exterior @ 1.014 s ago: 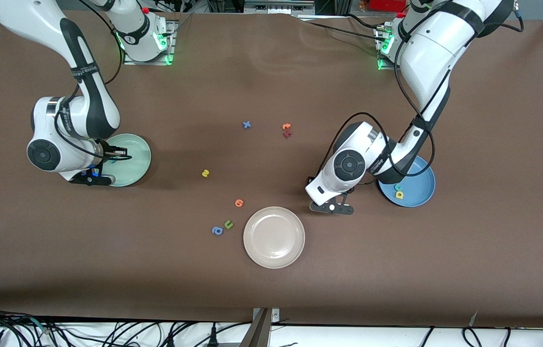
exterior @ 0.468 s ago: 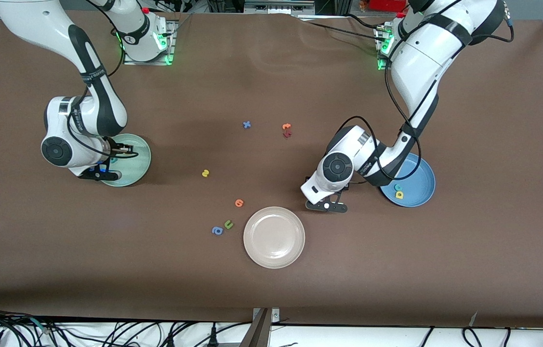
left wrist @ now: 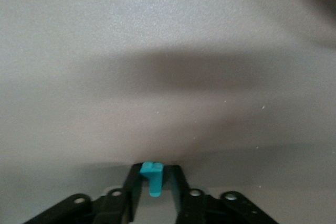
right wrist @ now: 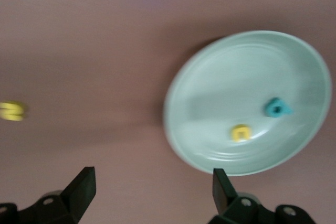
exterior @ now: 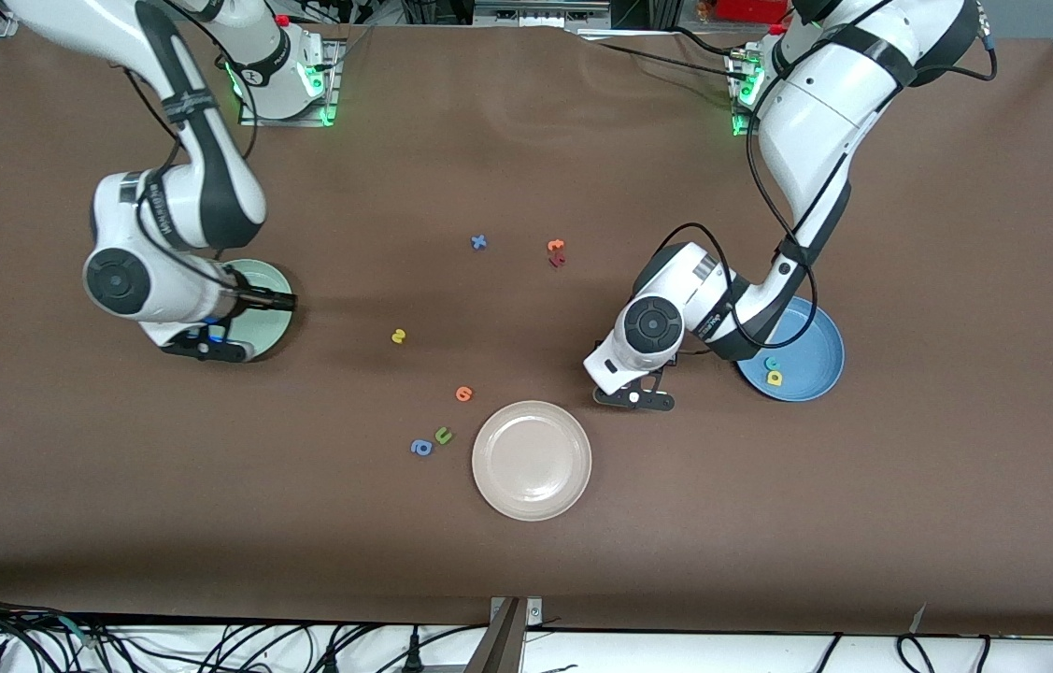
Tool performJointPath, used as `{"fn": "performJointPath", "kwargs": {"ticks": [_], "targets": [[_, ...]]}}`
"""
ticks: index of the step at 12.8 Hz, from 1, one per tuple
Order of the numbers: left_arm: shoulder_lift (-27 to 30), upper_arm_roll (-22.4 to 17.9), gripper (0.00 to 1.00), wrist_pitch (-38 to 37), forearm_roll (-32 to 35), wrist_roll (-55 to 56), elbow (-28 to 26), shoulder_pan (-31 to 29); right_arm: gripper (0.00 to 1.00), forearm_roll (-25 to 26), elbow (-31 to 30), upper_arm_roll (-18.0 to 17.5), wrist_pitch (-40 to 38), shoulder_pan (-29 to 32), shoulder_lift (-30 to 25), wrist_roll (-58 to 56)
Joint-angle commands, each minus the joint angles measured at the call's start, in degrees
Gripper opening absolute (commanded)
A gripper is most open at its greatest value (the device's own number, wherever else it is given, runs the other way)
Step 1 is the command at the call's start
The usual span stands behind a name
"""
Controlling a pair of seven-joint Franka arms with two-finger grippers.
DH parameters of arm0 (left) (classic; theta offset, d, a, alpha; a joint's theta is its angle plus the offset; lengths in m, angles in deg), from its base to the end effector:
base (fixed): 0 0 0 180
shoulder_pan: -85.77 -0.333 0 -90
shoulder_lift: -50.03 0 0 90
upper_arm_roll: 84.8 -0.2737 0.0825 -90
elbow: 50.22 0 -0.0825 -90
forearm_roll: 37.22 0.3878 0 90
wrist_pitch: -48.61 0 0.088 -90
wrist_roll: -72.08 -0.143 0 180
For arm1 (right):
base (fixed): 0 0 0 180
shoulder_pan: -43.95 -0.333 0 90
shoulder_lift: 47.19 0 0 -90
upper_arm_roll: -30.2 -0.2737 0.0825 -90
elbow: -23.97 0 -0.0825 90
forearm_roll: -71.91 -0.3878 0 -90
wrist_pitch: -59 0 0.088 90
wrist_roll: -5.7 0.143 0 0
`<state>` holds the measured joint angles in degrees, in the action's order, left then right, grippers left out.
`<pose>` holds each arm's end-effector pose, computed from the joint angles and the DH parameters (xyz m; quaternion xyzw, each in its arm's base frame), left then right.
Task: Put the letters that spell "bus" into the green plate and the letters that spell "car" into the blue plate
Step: 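Grasp the teal 1 with the left gripper while the right gripper reaches yellow 2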
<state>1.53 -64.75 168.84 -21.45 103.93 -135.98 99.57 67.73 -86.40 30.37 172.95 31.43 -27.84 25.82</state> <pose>0.5642 -0.3354 0.1055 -0.9938 0.0557 0.0908 0.0310 0.5510 0.1277 0.2182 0.9863 -0.0862 -0.1401 0.0091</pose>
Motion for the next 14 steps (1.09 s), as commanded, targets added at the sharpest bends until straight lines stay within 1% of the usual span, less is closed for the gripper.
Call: {"fn": "performJointPath", "kwargs": {"ticks": [1,2,4,5,6,7,8,10,11,12,14], "targets": [[0.3,-0.4,0.04,-2.2,2.2,0.1,-0.3,0.4,0.98,-4.6,5.6,-2.8,-0.1,-1.1,3.4,7.4],[0.4,-0.4,0.03,-2.6,2.2,-0.9,-0.1,0.2,0.98,-5.1,5.9,-2.8,2.1,-2.9,4.4,9.5],[1.0,-0.4,0.02,-3.0,2.1,-1.4,0.1,0.1,0.98,-5.0,5.8,-2.8,7.0,-6.3,6.3,12.0],[2.2,-0.4,0.02,-4.6,2.2,-1.6,0.2,-0.2,0.98,-5.0,5.8,-2.8,9.7,-7.5,8.0,12.0],[3.3,-0.4,0.02,-6.9,2.2,-2.8,1.0,-1.0,0.95,-5.1,5.7,-2.8,12.6,-8.1,10.2,12.1],[4.5,-0.4,0.02,-9.0,2.2,-6.0,1.1,-1.7,0.94,-5.2,5.6,-2.8,15.0,-9.0,12.2,12.2],[5.7,-0.5,0.02,-11.0,2.2,-8.7,0.9,-2.9,0.94,-5.2,5.3,-2.8,16.5,-9.8,13.3,12.3],[7.4,-0.5,0.02,-14.4,2.2,-16.2,0.6,-6.3,0.87,-5.2,5.2,-2.8,17.6,-10.2,14.2,12.2],[8.1,-0.5,0.02,-16.0,2.2,-20.1,0.2,-7.6,0.86,-5.2,5.2,-2.8,18.2,-10.2,14.6,12.3],[8.9,-0.5,0.02,-17.3,2.2,-22.6,-0.5,-8.9,0.83,-5.3,5.2,-2.8,18.8,-10.3,14.9,12.3],[9.6,-0.5,0.02,-18.1,2.3,-25.8,-2.6,-11.3,0.82,-5.6,4.9,-2.8,20.0,-10.3,15.6,12.3]]}}
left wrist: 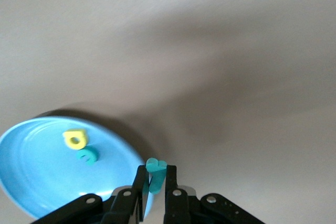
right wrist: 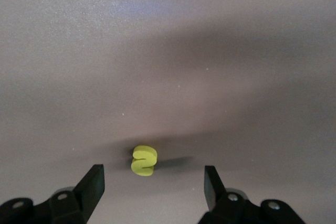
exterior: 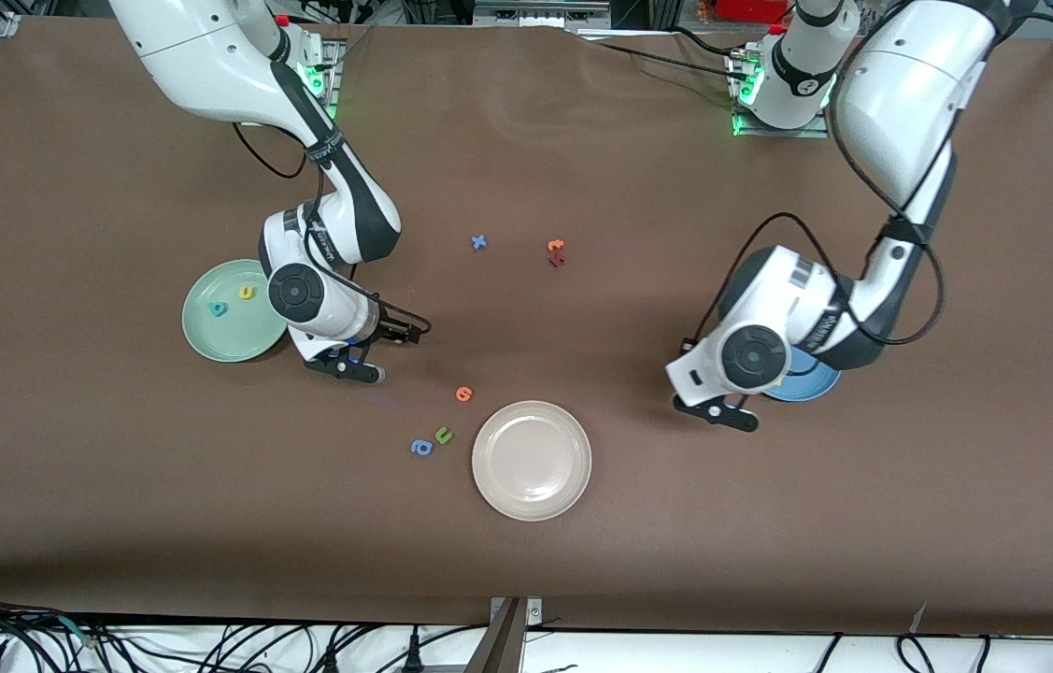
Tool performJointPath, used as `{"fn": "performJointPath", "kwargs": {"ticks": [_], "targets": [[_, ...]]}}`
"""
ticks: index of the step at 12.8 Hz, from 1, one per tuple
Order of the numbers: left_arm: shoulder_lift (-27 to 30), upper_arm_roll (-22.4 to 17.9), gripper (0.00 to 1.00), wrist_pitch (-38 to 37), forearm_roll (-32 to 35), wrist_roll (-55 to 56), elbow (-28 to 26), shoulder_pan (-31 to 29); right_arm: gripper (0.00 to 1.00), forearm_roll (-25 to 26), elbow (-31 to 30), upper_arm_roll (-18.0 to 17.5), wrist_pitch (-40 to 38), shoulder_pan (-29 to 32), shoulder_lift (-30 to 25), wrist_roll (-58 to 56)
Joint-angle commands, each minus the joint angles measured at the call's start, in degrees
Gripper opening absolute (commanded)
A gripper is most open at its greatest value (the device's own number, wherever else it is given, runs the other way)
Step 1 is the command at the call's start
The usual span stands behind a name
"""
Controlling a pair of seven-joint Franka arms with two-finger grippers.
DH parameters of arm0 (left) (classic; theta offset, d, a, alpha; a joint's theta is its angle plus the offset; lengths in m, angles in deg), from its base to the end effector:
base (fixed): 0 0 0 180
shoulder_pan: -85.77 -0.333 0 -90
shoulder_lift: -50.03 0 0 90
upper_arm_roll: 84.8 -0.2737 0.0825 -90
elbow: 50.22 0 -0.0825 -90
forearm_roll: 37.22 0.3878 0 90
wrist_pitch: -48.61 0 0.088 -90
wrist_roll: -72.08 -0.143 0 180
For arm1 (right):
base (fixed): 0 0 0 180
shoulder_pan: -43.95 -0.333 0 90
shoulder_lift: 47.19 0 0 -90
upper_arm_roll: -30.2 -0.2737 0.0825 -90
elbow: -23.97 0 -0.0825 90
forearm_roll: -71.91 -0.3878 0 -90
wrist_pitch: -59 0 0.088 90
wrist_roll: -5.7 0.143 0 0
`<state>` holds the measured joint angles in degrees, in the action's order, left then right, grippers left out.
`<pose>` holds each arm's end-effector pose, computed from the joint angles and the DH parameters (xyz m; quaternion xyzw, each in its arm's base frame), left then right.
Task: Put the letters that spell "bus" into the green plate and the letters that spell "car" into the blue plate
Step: 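Grasp the teal 1 with the left gripper while the right gripper reaches yellow 2, then grasp the yellow 2 with the right gripper while the left gripper lifts 1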
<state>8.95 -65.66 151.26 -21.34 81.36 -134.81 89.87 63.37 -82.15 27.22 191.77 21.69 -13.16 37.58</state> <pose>0.6034 -0.2055 0.1780 -0.9717 0.1552 0.1667 0.0629 0.5421 0.2640 0.1167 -0.9891 0.1149 0.0881 0.0273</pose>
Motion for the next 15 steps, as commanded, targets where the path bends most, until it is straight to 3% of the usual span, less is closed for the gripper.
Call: {"fn": "performJointPath", "kwargs": {"ticks": [1,4,5,6,7,8,13,15], "targets": [[2.2,0.4,0.03,-0.2,2.1,-3.9,-5.3,-3.4,0.81,-1.2,0.6,0.3,2.0,-0.8,1.4,0.5],[3.1,0.5,0.04,-0.1,2.5,-6.3,-8.1,-6.4,0.81,-1.2,0.6,0.3,3.5,-2.0,2.3,2.4],[3.0,0.5,0.14,-0.1,2.5,-7.7,-8.4,-7.2,0.80,-1.1,0.6,0.3,3.5,-2.0,2.4,2.6],[2.9,0.6,0.29,-0.1,2.5,-8.0,-8.4,-8.2,0.75,-1.1,0.6,0.3,3.5,-2.0,2.5,2.6],[2.9,0.6,0.78,-0.2,2.4,-8.0,-8.2,-8.1,0.68,-1.1,0.6,0.3,3.5,-2.0,2.5,2.6],[3.0,0.7,1.00,-0.3,2.1,-7.9,-8.1,-8.2,0.59,-1.1,0.6,0.3,3.5,-2.0,2.5,2.4],[6.1,1.2,1.00,-0.5,1.5,-8.0,-7.3,-8.0,0.11,-1.0,0.6,0.4,3.0,-1.7,2.5,1.9],[9.2,1.8,1.00,-1.4,1.4,-7.8,-7.2,-7.8,0.02,-1.0,0.6,0.5,2.6,-1.7,1.9,2.1]]}}
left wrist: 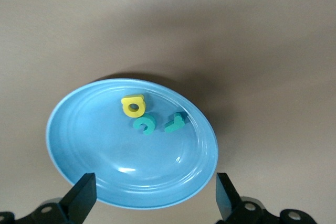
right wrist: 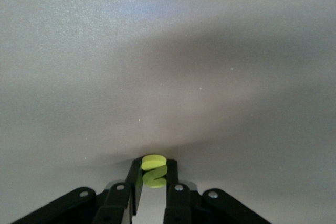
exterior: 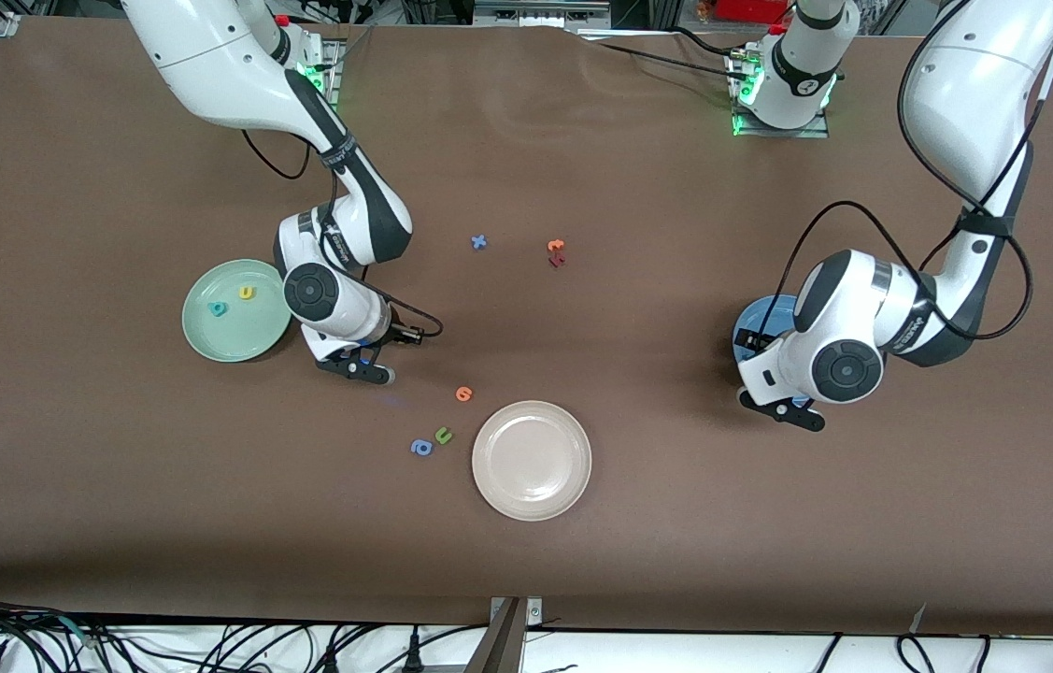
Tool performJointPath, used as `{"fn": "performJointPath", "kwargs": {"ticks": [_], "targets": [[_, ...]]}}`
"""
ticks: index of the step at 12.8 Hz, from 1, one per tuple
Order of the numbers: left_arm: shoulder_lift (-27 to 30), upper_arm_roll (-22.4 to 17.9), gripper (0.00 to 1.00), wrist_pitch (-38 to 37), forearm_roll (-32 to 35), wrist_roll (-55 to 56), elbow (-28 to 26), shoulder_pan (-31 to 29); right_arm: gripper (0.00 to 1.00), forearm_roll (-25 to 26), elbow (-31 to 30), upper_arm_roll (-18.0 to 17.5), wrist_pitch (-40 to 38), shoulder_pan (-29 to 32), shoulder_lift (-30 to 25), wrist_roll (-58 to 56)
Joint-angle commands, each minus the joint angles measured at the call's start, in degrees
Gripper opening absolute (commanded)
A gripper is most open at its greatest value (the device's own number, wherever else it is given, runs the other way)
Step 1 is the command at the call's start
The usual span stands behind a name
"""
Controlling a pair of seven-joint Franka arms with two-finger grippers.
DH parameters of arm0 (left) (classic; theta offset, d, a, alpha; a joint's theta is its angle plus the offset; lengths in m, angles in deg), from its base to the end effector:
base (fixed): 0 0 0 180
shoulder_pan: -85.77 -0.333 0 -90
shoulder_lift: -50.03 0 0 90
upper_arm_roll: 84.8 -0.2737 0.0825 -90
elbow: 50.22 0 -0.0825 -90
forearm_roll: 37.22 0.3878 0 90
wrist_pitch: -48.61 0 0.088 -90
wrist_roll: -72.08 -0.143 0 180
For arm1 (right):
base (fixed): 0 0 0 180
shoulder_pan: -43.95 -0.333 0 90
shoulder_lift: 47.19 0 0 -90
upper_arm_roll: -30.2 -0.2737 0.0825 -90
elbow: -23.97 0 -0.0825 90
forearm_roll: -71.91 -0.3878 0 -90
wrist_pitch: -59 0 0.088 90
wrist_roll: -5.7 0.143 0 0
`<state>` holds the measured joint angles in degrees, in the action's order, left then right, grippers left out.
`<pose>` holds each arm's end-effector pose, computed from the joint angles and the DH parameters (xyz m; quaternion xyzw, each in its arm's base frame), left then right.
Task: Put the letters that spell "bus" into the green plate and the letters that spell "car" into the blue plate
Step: 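Grasp the yellow 2 with the right gripper while the left gripper lifts 1, then place the 1 on the blue plate while the right gripper carries 2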
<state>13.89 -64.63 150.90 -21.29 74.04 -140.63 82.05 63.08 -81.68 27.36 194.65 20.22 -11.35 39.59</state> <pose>0.6030 -0.1322 0.1924 -0.9677 0.1671 0.1819 0.0509 0.5397 0.2773 0.1042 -0.9887 0.1250 0.0771 0.0310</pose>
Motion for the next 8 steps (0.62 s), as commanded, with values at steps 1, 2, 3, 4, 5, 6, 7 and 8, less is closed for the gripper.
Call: {"fn": "performJointPath", "kwargs": {"ticks": [1,2,3,4,5,6,7,8], "targets": [[5.9,0.9,1.00,-2.0,1.3,-0.5,-0.7,-0.1,0.02,-0.7,0.1,0.9,-2.3,-0.2,-1.2,-0.1],[7.8,0.9,1.00,-3.7,0.3,-0.5,-0.1,0.1,0.02,-0.4,0.7,2.4,-7.0,-0.1,-3.2,-0.4],[10.3,0.9,1.00,-5.2,-1.4,-0.5,0.4,0.0,0.02,0.0,1.3,4.4,-12.1,-0.1,-5.7,-1.3],[12.4,0.8,1.00,-7.4,-3.7,-0.4,1.3,-0.1,0.02,0.0,1.6,6.5,-16.8,-0.1,-8.0,-3.0],[13.9,0.8,1.00,-10.2,-4.9,-0.5,3.6,-0.6,0.02,0.1,1.5,9.0,-21.1,-0.1,-9.7,-5.8],[14.3,0.8,1.00,-12.9,-5.2,-0.6,6.5,-1.3,0.02,0.1,1.5,11.8,-24.6,-0.1,-10.5,-9.2],[15.8,0.6,1.00,-14.1,-5.7,-1.0,8.1,-1.5,0.02,0.1,1.1,14.6,-27.4,-0.1,-11.3,-13.3],[18.9,-0.2,1.00,-14.3,-6.0,-1.3,8.0,-1.1,0.02,0.0,0.4,17.4,-29.5,-0.1,-11.6,-17.5]]}}
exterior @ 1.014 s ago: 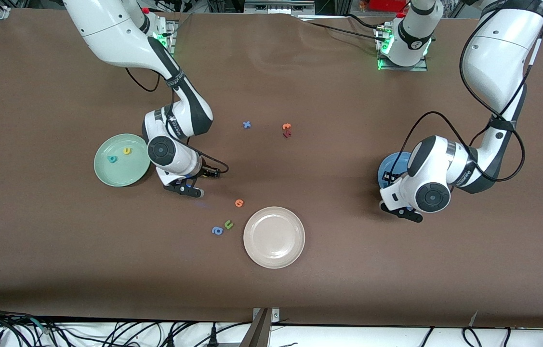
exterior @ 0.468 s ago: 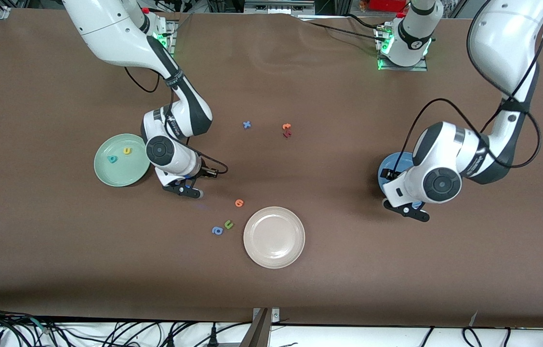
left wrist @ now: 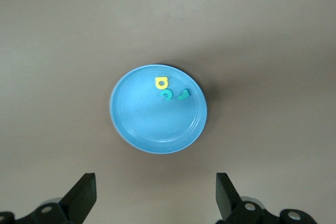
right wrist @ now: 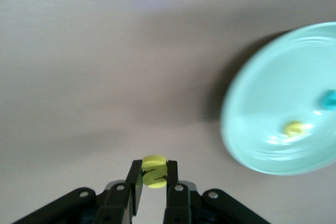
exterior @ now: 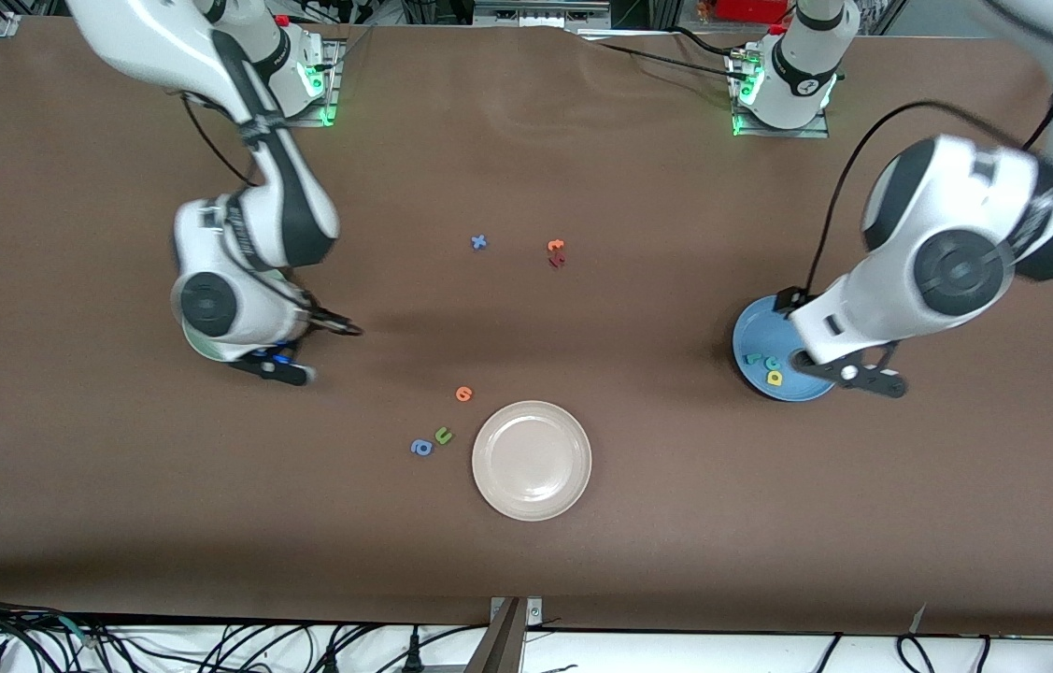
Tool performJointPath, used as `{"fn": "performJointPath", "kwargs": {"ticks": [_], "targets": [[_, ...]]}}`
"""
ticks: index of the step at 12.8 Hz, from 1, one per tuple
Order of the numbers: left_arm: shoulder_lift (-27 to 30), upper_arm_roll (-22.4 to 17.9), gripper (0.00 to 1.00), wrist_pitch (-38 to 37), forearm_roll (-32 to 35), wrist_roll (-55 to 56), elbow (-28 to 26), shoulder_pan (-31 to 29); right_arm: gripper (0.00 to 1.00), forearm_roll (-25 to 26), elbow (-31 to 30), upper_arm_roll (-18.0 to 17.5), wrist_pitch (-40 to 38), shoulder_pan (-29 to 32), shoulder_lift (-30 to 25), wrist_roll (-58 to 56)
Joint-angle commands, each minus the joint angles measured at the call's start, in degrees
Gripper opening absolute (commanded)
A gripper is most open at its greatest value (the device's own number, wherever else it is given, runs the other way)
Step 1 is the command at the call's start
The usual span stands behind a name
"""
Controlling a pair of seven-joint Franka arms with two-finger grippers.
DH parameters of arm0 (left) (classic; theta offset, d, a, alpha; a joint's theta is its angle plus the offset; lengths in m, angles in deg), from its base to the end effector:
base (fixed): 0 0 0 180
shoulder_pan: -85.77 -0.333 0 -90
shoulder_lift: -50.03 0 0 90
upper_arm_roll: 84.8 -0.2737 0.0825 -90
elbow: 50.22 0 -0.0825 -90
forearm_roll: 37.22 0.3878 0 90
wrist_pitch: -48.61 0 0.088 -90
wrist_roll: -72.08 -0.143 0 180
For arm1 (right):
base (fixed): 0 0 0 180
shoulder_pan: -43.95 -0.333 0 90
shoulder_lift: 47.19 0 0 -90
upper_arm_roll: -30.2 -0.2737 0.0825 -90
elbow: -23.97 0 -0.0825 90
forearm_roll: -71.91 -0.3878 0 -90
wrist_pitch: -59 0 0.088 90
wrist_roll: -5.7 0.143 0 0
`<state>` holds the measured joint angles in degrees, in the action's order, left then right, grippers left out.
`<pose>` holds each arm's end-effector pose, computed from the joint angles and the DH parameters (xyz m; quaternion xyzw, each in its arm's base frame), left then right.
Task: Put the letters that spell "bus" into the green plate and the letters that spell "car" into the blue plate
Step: 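Place the 1 on the blue plate while the right gripper carries 2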
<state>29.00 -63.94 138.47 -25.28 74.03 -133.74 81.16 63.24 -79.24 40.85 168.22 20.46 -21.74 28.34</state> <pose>0.6084 -0.1237 0.3931 -0.9838 0.1317 0.1081 0.0564 0.5651 0.1455 0.2067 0.9791 -0.1182 -0.1638 0.0254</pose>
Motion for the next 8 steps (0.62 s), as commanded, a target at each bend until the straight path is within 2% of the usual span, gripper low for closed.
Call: {"fn": "performJointPath", "kwargs": {"ticks": [1,3,4,5,8], "targets": [[6.7,-2.7,1.00,-1.9,-3.5,-2.3,0.7,0.0,0.02,-0.1,-3.6,6.3,-4.1,-0.2,-1.4,-9.9],[12.1,-9.2,1.00,-1.9,-8.7,-4.3,-0.7,2.9,0.02,-0.1,-9.7,9.7,-1.1,-0.3,-2.6,-15.9],[14.8,-14.2,1.00,-1.9,-10.3,-4.3,-2.1,6.2,0.02,-0.1,-12.5,10.7,1.7,-0.2,-3.3,-18.1],[16.8,-17.0,1.00,-1.9,-10.5,-4.3,-3.8,8.9,0.02,-0.2,-15.2,11.1,4.6,-0.3,-3.3,-19.5],[18.9,-17.1,1.00,-1.3,-10.6,-3.7,-6.5,9.5,0.03,-0.5,-21.3,10.8,14.7,-0.3,-3.2,-19.7]]}}
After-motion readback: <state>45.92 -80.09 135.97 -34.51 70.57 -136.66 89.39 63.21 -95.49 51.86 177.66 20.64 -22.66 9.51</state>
